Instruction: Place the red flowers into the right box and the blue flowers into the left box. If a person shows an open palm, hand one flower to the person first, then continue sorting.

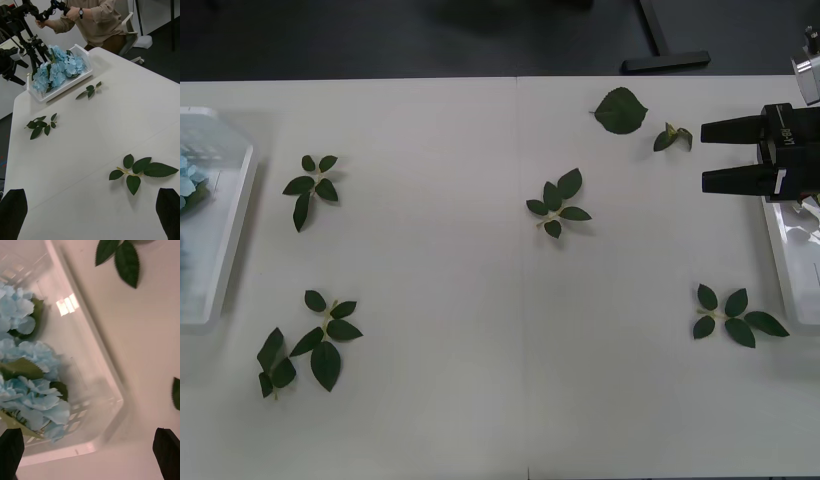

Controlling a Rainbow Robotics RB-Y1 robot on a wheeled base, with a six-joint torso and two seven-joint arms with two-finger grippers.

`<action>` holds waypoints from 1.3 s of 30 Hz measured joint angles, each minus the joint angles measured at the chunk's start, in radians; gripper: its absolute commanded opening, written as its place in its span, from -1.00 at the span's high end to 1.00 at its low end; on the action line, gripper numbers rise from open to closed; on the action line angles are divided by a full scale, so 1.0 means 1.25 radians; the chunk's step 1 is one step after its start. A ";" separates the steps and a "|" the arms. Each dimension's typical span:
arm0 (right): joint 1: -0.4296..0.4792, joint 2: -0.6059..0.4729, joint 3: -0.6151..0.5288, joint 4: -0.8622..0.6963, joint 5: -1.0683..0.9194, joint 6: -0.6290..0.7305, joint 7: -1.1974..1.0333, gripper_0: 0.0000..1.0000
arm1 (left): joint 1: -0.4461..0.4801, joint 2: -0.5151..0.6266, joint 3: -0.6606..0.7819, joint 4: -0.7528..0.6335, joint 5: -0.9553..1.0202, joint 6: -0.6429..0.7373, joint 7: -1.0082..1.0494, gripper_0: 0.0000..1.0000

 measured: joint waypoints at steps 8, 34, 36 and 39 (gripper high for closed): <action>0.000 0.000 0.000 0.000 0.000 0.000 0.000 -1.00 | -0.023 -0.029 -0.037 -0.031 0.107 -0.046 0.000 -1.00; 0.000 0.000 0.000 0.000 0.000 0.000 0.000 -1.00 | -0.155 -0.142 -0.105 -0.095 0.620 0.022 -0.171 -1.00; 0.000 0.000 0.000 0.000 0.000 0.000 0.000 -1.00 | -0.155 -0.153 -0.095 -0.041 0.714 0.024 -0.371 -1.00; 0.001 0.000 0.000 0.000 0.000 0.000 0.000 -1.00 | -0.155 -0.153 -0.106 0.083 0.881 0.022 -0.700 -1.00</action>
